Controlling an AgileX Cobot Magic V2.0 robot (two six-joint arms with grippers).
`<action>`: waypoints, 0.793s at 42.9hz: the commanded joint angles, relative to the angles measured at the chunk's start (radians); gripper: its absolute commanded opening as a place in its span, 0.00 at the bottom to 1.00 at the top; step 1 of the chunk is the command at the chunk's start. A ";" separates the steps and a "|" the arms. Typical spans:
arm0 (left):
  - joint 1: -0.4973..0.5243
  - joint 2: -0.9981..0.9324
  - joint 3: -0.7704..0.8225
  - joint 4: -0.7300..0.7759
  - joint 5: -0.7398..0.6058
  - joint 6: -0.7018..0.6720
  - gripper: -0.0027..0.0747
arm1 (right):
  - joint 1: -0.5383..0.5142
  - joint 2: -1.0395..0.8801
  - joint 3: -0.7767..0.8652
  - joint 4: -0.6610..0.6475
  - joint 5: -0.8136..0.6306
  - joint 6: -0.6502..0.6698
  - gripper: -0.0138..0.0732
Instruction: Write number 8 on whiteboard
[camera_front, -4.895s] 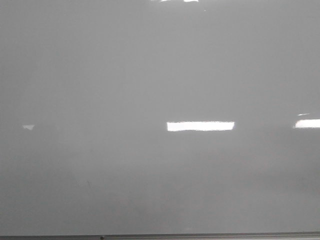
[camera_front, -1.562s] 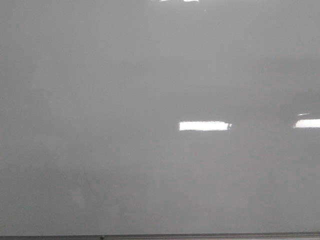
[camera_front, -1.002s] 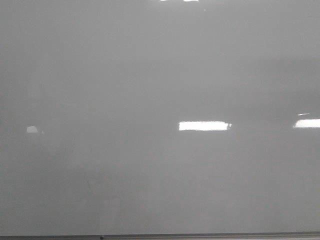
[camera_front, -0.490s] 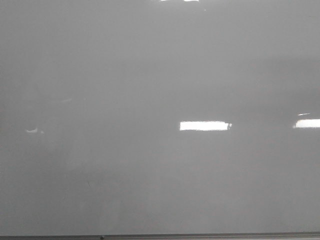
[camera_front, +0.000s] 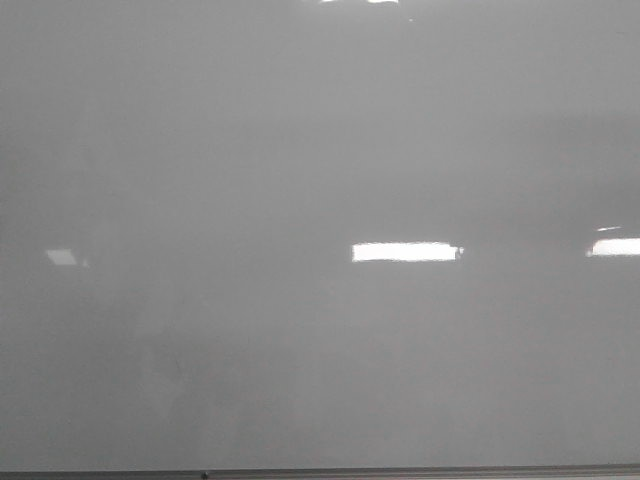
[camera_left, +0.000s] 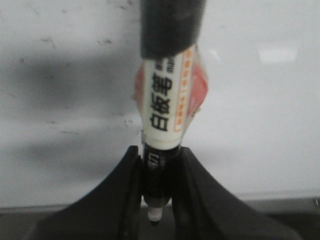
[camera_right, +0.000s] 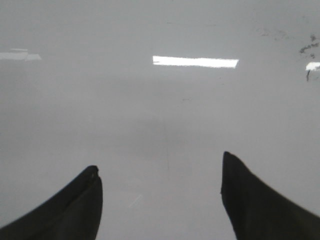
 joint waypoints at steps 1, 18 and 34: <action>-0.074 -0.033 -0.130 -0.044 0.255 0.107 0.06 | 0.003 0.022 -0.049 0.010 -0.020 -0.001 0.76; -0.506 -0.031 -0.275 -0.286 0.588 0.639 0.06 | 0.098 0.237 -0.213 0.230 0.323 -0.289 0.76; -0.722 -0.031 -0.275 -0.286 0.593 0.759 0.06 | 0.397 0.574 -0.382 0.553 0.483 -0.797 0.76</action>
